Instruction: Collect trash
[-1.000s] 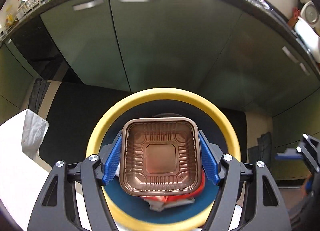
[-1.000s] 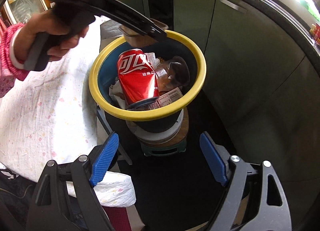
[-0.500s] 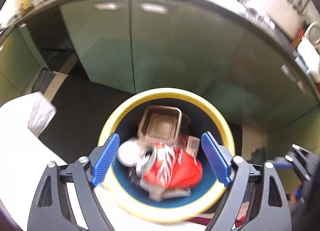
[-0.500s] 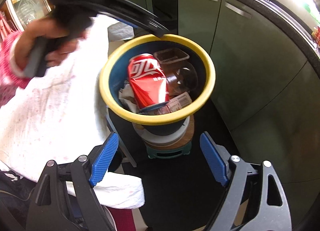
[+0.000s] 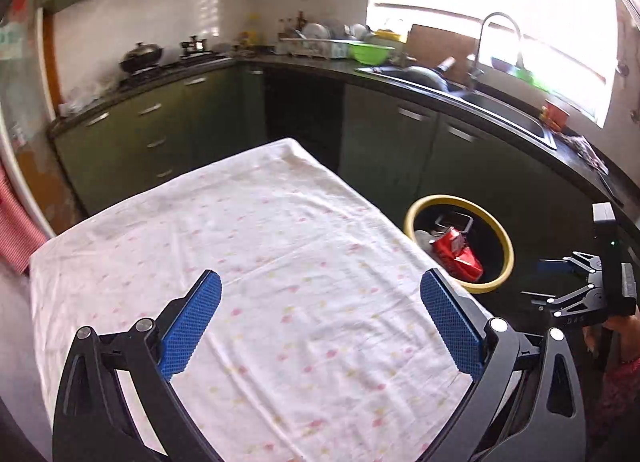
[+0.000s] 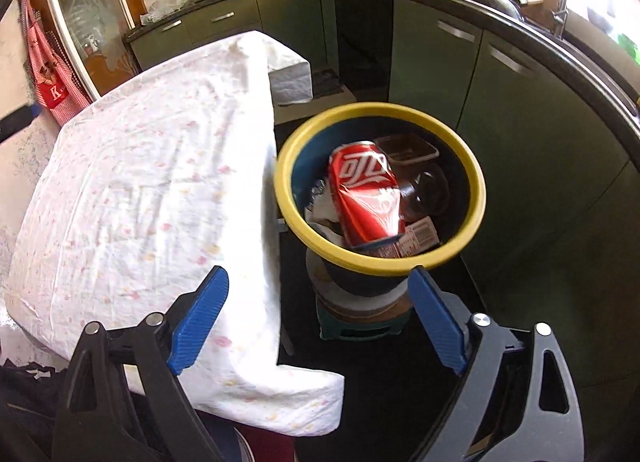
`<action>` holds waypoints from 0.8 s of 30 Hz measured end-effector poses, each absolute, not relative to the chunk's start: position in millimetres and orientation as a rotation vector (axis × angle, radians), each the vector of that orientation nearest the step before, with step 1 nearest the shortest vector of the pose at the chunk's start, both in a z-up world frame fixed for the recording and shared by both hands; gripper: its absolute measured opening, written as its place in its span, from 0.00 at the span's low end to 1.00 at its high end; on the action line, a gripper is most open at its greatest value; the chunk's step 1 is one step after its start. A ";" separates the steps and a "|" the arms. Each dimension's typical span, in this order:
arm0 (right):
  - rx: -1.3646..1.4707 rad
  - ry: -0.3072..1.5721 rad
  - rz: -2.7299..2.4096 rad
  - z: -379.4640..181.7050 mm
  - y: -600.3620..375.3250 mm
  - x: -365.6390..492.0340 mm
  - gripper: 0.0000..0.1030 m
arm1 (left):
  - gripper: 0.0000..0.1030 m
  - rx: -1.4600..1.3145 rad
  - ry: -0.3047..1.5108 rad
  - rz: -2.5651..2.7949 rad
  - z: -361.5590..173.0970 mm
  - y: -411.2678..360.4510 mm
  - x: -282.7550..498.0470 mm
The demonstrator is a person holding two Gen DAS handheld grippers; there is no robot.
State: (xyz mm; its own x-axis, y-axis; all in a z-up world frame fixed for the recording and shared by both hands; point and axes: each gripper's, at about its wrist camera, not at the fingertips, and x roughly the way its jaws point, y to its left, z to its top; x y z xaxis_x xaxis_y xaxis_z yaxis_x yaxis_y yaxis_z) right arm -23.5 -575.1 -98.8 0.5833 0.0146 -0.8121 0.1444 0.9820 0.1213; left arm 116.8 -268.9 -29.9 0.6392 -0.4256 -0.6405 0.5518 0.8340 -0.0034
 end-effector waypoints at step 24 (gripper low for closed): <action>0.080 0.588 -0.169 -1.1 -485.7 -115.3 0.93 | 0.95 -0.006 0.471 -0.222 -1.3 -56.5 -41.8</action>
